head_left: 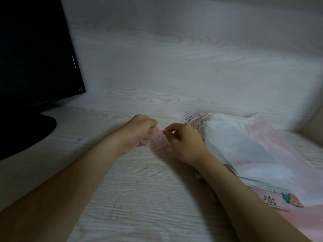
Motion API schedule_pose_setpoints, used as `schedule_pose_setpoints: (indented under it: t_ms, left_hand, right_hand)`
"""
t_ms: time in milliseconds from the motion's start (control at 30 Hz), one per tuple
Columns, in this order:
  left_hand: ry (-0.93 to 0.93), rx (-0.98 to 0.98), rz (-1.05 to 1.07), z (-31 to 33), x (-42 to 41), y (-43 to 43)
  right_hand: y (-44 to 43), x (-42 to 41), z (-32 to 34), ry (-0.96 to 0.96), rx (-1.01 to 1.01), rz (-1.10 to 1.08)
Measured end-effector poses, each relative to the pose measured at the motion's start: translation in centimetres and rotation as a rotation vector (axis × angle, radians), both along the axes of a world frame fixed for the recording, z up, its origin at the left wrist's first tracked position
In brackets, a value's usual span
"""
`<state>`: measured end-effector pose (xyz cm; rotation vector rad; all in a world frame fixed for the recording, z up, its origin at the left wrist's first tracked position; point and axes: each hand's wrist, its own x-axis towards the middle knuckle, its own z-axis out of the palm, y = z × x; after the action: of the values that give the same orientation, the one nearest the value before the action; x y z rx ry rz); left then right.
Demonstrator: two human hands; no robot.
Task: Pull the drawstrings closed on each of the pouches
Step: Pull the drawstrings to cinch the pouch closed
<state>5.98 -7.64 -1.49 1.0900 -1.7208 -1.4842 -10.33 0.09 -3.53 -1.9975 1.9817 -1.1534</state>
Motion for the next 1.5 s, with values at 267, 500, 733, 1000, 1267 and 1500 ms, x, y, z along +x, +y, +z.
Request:
schedule_pose_setpoints:
  t_ms: [267, 500, 733, 1000, 1267, 1500]
  left_hand:
    - [0.306, 0.061, 0.076, -0.1, -0.8, 0.4]
    - [0.27, 0.11, 0.008, 0.0, -0.3, 0.6]
    - [0.093, 0.028, -0.141, -0.7, -0.4, 0.4]
    - [0.016, -0.133, -0.122, -0.5, -0.7, 1.1]
    - [0.065, -0.114, -0.114, -0.1, -0.2, 1.2]
    - [-0.02, -0.168, -0.138, 0.4, 0.5, 1.4]
  right_hand:
    - [0.1, 0.2, 0.2, -0.092, -0.038, -0.013]
    - [0.6, 0.5, 0.6, 0.065, -0.065, 0.011]
    - [1.1, 0.7, 1.3, -0.12, -0.052, 0.01]
    - [0.6, 0.3, 1.0, -0.102, -0.129, -0.022]
    - [0.7, 0.6, 1.3, -0.105, -0.166, -0.066]
    - [0.8, 0.3, 1.6, -0.32, -0.104, -0.062]
